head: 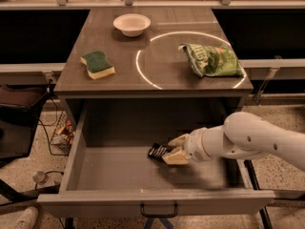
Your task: Place rxbar chocolate into top drawer
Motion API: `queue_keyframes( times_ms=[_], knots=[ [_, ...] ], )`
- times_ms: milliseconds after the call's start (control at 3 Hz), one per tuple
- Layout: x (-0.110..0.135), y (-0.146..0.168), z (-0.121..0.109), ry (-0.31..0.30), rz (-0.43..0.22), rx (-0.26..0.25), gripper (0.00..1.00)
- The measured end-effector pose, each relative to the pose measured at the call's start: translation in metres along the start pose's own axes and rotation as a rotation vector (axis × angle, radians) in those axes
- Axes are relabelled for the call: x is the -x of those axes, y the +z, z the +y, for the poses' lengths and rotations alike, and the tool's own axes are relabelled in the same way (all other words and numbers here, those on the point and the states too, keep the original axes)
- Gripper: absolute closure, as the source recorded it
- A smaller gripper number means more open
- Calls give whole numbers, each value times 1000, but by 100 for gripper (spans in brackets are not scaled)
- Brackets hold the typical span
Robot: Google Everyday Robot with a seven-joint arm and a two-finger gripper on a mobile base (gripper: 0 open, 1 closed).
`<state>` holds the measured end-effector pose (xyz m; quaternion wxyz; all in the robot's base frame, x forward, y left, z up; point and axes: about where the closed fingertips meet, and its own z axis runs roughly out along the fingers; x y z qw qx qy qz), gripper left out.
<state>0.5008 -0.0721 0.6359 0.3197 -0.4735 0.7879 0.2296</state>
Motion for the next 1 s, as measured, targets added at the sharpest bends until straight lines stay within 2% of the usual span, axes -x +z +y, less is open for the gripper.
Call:
queue_keyframes(
  times_ms=[667, 1000],
  knots=[
    [1, 2, 2, -4, 0, 5, 0],
    [2, 2, 2, -4, 1, 6, 0]
  ],
)
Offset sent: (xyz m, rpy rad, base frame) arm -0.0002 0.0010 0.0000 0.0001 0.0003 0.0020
